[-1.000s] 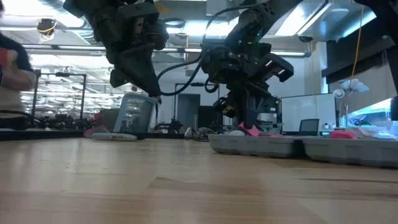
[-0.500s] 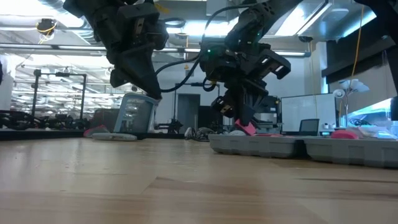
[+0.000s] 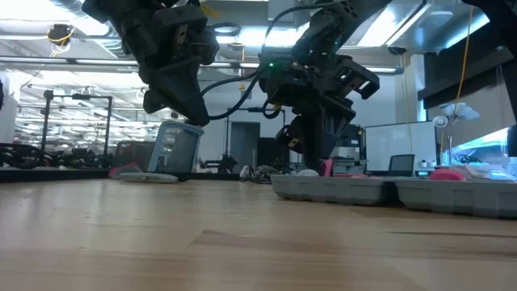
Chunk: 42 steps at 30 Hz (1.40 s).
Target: Prefit tool cases
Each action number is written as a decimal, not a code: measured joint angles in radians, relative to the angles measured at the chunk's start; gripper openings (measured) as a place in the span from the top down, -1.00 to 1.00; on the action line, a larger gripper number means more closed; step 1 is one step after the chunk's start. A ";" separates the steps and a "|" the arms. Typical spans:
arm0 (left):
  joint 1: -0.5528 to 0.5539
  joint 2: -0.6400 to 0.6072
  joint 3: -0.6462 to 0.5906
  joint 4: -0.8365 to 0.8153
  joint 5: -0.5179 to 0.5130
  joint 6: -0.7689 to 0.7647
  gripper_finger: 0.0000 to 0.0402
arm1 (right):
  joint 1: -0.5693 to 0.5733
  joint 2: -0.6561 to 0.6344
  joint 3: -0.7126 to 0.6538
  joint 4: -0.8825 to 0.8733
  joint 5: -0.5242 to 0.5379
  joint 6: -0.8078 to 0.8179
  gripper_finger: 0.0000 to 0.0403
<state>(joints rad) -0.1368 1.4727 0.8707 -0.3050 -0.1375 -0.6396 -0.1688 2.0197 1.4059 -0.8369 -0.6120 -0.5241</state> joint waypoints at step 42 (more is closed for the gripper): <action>0.039 0.000 0.000 -0.004 0.000 0.080 1.00 | 0.026 -0.004 0.017 -0.058 0.199 0.103 0.64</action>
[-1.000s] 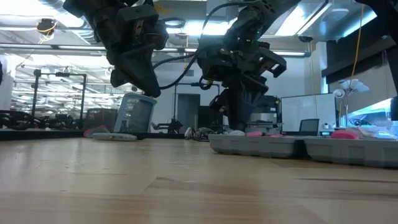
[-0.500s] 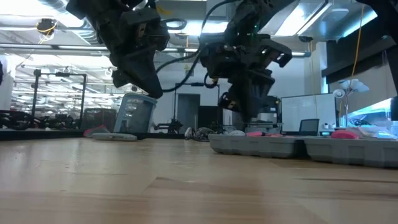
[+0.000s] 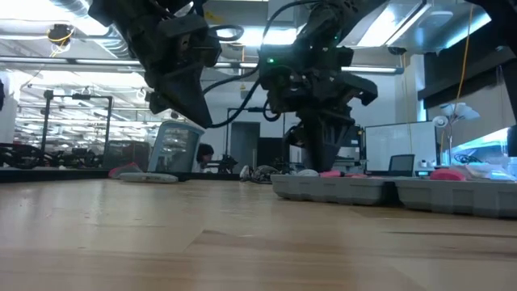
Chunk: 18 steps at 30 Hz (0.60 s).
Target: Prefit tool cases
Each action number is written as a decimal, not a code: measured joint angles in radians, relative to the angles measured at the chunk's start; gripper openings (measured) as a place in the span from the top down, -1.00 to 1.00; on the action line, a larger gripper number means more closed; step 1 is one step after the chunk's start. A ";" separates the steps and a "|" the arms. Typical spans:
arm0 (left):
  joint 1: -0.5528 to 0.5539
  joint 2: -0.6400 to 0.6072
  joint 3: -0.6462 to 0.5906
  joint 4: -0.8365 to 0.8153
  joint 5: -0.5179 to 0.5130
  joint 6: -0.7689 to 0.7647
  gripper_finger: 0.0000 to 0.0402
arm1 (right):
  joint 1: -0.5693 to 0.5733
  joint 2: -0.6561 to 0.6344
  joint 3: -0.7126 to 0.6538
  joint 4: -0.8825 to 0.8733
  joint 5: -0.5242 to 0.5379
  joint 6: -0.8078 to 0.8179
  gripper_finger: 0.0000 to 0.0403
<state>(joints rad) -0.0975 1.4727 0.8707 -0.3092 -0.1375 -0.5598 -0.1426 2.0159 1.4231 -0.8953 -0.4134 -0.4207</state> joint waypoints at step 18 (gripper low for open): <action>0.029 0.000 0.000 -0.014 0.000 0.072 1.00 | 0.006 -0.019 -0.031 0.007 0.142 0.142 1.00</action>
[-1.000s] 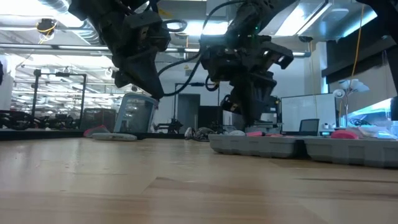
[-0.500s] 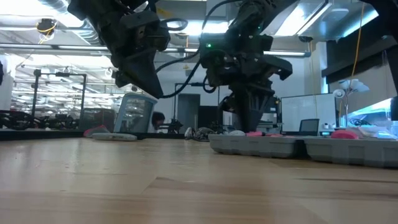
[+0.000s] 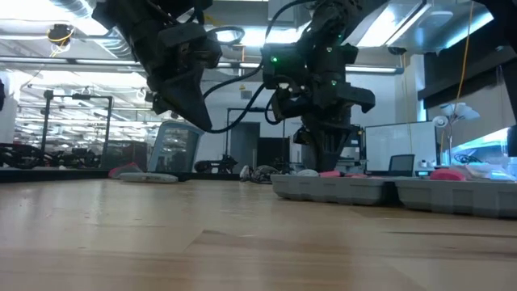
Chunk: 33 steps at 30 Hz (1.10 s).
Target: Prefit tool cases
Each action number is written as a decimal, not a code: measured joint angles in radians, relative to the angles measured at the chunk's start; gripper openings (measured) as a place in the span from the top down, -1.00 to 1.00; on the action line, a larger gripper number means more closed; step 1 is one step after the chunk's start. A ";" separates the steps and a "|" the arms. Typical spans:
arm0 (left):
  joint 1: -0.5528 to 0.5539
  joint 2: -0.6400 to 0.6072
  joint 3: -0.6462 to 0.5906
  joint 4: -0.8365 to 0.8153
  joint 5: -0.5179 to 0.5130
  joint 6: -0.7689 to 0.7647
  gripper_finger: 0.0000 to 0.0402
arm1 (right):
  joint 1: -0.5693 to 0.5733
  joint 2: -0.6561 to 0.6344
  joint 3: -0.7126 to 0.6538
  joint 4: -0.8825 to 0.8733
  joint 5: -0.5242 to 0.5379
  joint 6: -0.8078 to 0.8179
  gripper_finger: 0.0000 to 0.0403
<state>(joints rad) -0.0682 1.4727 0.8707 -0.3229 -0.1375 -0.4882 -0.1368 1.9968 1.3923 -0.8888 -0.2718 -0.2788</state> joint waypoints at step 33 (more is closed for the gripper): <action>0.002 0.010 0.000 0.077 0.000 0.037 1.00 | 0.050 0.047 -0.084 0.180 -0.230 0.152 1.00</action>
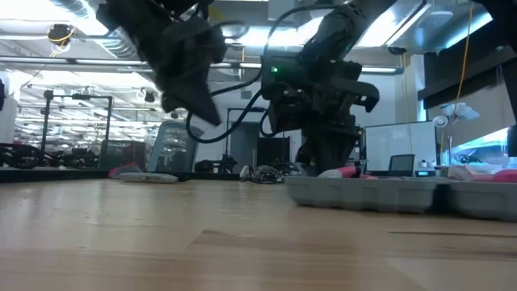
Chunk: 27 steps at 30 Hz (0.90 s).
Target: Prefit tool cases
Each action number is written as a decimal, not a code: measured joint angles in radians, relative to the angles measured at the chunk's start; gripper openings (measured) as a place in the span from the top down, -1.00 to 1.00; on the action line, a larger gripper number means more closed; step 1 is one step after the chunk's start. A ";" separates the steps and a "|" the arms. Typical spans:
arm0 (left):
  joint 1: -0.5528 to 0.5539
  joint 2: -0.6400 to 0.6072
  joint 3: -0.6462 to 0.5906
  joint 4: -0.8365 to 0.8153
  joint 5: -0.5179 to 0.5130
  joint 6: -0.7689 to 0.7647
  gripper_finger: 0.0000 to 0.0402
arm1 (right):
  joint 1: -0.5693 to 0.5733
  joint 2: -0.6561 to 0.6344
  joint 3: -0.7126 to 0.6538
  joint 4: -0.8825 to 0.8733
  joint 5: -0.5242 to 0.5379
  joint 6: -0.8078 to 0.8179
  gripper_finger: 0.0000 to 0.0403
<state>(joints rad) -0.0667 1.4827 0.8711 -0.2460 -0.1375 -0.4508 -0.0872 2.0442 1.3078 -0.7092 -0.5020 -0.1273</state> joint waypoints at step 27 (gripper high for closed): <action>-0.065 0.055 0.000 0.061 -0.056 0.084 1.00 | -0.026 -0.188 -0.060 -0.232 -0.331 0.011 1.00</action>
<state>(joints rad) -0.1319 1.5374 0.8707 -0.1849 -0.1938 -0.3667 -0.1134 1.8564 1.2477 -0.9412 -0.8332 -0.1165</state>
